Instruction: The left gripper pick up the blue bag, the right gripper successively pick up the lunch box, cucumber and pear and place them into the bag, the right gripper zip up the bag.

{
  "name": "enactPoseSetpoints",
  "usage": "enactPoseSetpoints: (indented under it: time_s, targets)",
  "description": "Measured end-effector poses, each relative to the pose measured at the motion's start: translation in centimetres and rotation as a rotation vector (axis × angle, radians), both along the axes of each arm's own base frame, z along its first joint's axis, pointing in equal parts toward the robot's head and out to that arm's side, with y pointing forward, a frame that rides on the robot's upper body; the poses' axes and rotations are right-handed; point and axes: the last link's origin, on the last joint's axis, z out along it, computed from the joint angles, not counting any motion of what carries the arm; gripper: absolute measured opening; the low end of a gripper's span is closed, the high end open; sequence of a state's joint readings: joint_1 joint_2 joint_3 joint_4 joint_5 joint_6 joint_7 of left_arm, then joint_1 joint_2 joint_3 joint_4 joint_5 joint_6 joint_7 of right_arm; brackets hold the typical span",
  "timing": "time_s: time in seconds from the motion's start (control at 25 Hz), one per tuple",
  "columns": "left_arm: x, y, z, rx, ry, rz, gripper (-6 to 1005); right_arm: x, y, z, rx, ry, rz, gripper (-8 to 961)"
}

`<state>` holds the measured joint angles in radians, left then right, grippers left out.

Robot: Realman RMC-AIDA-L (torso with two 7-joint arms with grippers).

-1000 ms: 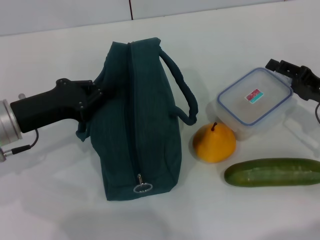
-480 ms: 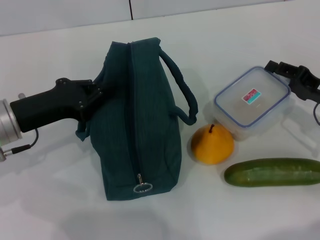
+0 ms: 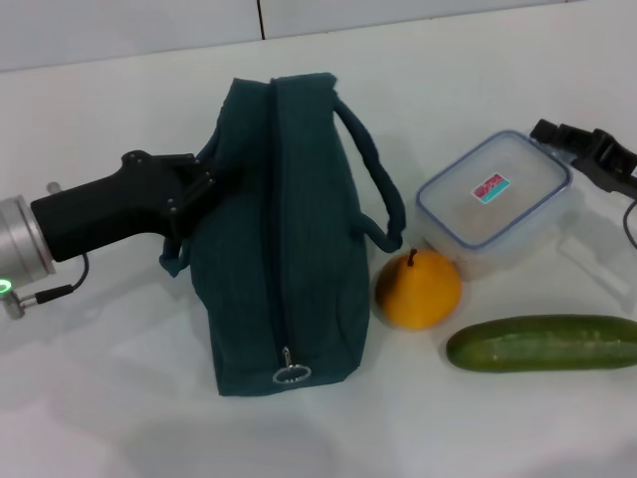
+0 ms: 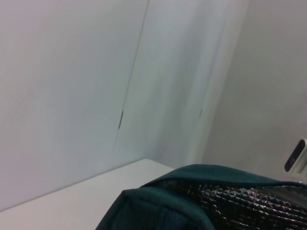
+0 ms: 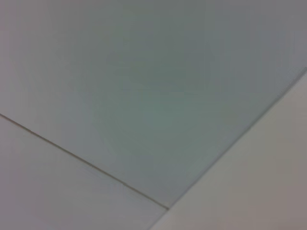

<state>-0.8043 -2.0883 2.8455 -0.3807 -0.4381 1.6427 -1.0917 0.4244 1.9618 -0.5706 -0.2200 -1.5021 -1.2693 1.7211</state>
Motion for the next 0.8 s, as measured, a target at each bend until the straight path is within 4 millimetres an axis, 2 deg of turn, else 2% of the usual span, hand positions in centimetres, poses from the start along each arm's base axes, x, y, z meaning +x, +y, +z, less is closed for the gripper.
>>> enactPoseSetpoints:
  time_s: [0.32, 0.6, 0.8]
  targets:
    - [0.1, -0.3, -0.3, 0.021, -0.022, -0.014, 47, -0.5, 0.1, 0.8, 0.055, -0.029, 0.065, 116]
    - [-0.3, -0.4, -0.5, 0.047, -0.022, -0.007, 47, -0.9, 0.5, 1.0, 0.067, -0.069, 0.103, 97]
    - [-0.5, -0.5, -0.6, 0.055, -0.019, 0.001, 47, -1.7, 1.1, 2.1, 0.113, -0.103, 0.163, 100]
